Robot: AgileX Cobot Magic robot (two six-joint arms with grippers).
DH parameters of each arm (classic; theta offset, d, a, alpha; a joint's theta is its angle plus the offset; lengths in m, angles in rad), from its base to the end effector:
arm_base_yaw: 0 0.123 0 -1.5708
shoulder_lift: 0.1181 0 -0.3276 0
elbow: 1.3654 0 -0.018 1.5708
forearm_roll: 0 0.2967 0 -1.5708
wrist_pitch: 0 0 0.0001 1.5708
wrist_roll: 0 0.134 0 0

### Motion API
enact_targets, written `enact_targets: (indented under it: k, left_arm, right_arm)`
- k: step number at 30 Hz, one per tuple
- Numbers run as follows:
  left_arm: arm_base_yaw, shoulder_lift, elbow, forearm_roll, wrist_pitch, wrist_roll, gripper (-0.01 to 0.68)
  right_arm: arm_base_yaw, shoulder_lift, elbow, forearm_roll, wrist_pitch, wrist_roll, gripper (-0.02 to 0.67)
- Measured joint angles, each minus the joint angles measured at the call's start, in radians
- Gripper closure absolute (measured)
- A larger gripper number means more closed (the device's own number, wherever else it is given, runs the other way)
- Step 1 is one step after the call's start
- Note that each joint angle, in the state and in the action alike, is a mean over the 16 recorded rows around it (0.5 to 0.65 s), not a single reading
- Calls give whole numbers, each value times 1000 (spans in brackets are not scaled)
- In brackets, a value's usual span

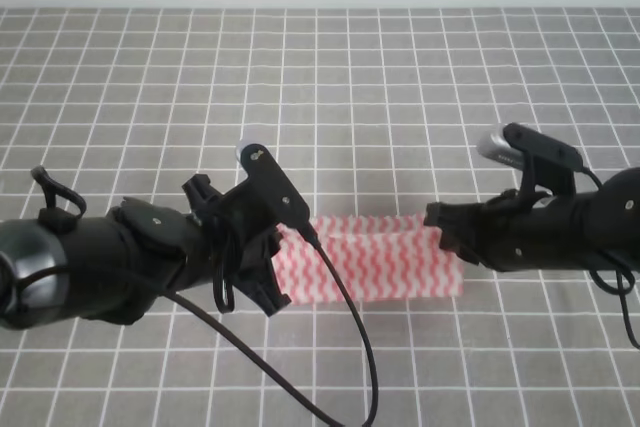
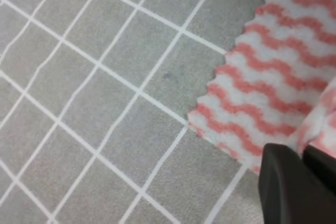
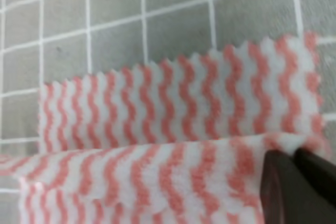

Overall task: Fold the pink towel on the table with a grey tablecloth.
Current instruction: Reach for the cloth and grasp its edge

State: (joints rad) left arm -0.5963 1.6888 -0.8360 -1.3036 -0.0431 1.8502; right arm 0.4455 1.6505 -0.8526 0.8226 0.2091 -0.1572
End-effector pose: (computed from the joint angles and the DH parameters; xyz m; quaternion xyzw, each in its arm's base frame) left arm 0.3345 -0.2204 0.1572 0.4894 0.7762 0.0092 0.3974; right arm 0.3413 0.1856 0.1644 0.0707 0.9314 0.2437 0.2609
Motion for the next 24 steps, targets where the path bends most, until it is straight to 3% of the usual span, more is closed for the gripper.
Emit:
enact_targets:
  k: [24]
  left_arm:
    - [0,100,-60,-3,-10,2,675]
  right_arm:
    - [1,73,-29,-1,-3,-8,664]
